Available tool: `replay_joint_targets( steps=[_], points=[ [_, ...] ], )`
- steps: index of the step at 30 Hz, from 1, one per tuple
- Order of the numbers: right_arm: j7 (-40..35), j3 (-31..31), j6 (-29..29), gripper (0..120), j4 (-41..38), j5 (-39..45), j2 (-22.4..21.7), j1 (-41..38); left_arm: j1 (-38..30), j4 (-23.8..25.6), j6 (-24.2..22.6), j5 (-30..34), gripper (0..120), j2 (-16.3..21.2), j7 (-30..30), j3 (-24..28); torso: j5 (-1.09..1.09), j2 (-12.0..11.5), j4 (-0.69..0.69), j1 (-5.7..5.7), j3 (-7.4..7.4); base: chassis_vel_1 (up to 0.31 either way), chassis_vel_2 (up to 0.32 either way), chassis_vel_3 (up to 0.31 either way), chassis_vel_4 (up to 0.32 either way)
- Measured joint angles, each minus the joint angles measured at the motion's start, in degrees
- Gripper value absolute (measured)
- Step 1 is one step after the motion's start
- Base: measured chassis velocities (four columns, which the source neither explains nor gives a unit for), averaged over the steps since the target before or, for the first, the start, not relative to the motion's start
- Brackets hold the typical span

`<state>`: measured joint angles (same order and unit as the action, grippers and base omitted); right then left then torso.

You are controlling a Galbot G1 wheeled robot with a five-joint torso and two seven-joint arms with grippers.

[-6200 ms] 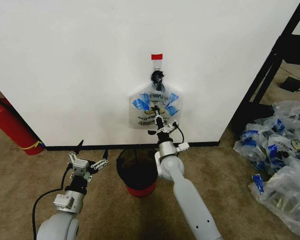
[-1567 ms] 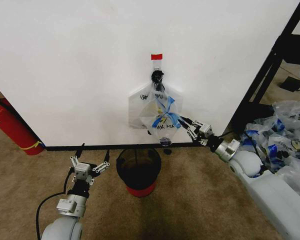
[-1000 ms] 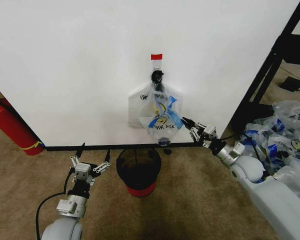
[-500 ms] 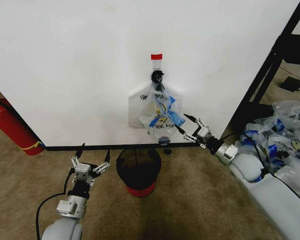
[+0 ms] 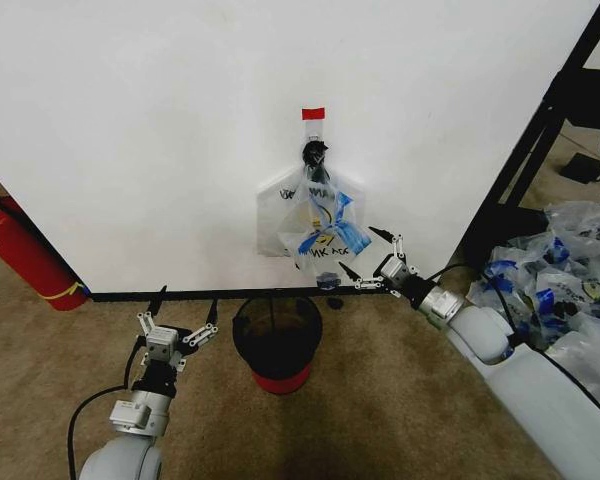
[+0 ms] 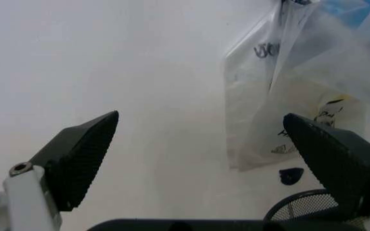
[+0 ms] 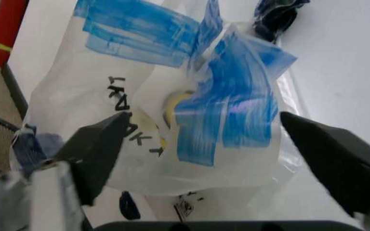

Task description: Pick up the garbage bag from the wall and place it over the trash bin.

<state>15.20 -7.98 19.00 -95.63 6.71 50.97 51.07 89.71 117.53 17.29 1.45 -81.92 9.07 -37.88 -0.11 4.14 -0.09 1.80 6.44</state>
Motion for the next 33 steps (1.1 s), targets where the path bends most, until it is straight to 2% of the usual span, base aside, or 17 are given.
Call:
replay_joint_targets(
  steps=[3, 9, 11, 16, 17, 22, 24, 27, 30, 31, 32, 33],
  points=[
    [-0.61, -0.06, 0.12, 79, -0.11, 0.19, 0.12, 0.28, -0.03, 0.00, 0.01, 0.00, 100, 0.00, 0.00, 0.04, 0.00, 0.00, 0.00, 0.00, 0.00, 0.000, 0.000, 0.000, 0.000],
    [-3.18, -0.24, -0.13, 55, -0.13, 0.08, 0.18, 0.59, -0.09, -0.07, 0.08, 0.03, 100, 0.09, -0.01, 0.06, 0.00, 0.00, 0.00, 0.00, 0.00, 0.000, 0.000, 0.000, 0.000],
    [-3.46, -0.26, -0.22, 51, -0.13, 0.05, 0.18, 0.60, -0.11, -0.10, 0.09, 0.03, 100, 0.09, -0.01, 0.06, 0.00, 0.00, 0.00, 0.00, 0.00, 0.000, 0.000, 0.000, 0.000],
    [-4.45, -0.57, -0.48, 29, 0.24, 0.26, 0.19, 0.64, -0.20, -0.53, 0.40, 0.02, 100, -0.06, -0.02, 0.19, 0.00, 0.00, 0.00, 0.00, 0.00, 0.000, 0.000, 0.000, 0.000],
    [-4.45, -0.57, -0.48, 29, 0.24, 0.26, 0.19, 0.64, -0.20, -0.53, 0.40, 0.02, 100, -0.06, -0.02, 0.19, 0.00, 0.00, 0.00, 0.00, 0.00, 0.000, 0.000, 0.000, 0.000],
    [-4.87, -0.81, -0.23, 7, -0.33, 3.49, 0.11, 1.47, -0.59, -0.94, 0.48, -0.20, 100, -0.05, -0.02, 0.52, 0.00, 0.00, 0.01, 0.00, 0.00, 0.000, 0.000, 0.000, 0.000],
    [-5.08, -0.82, -0.19, 4, -0.50, 4.13, 0.11, 1.66, -0.81, -0.98, 0.47, -0.24, 100, 0.20, -0.02, 0.66, 0.00, 0.00, 0.01, 0.00, 0.00, 0.000, 0.000, 0.000, 0.000],
    [-5.67, -0.80, 0.52, 0, -1.01, 7.59, 0.18, 2.54, -3.40, -0.76, 0.16, 0.15, 100, 3.17, 0.05, 1.71, 0.00, 0.00, 0.01, 0.00, 0.00, 0.000, 0.000, 0.000, 0.000],
    [-6.02, -0.80, 0.81, 0, -1.18, 9.34, 0.15, 3.01, -8.15, -0.49, 0.06, 0.59, 100, 7.83, 0.31, 4.32, 0.00, 0.00, 0.00, 0.00, 0.00, 0.000, 0.000, 0.000, 0.000],
    [-6.20, -0.80, 1.07, 0, -1.18, 9.86, 0.13, 3.13, -11.48, -1.12, 0.64, 1.36, 100, 11.60, 1.26, 7.15, 0.00, 0.00, -0.02, 0.00, 0.00, 0.000, 0.000, 0.000, 0.000],
    [-6.20, -0.80, 1.07, 0, -1.18, 9.86, 0.13, 3.13, -11.48, -1.12, 0.64, 1.36, 100, 11.60, 1.26, 7.15, 0.00, 0.00, -0.02, 0.00, 0.00, 0.000, 0.000, 0.000, 0.000],
    [-6.23, -0.81, 1.26, 0, -1.16, 9.96, 0.17, 3.13, -13.14, -1.60, 0.90, 1.82, 100, 13.38, 1.80, 8.50, -0.01, 0.00, -0.03, 0.00, 0.00, 0.000, 0.000, 0.000, 0.000]
  ],
)
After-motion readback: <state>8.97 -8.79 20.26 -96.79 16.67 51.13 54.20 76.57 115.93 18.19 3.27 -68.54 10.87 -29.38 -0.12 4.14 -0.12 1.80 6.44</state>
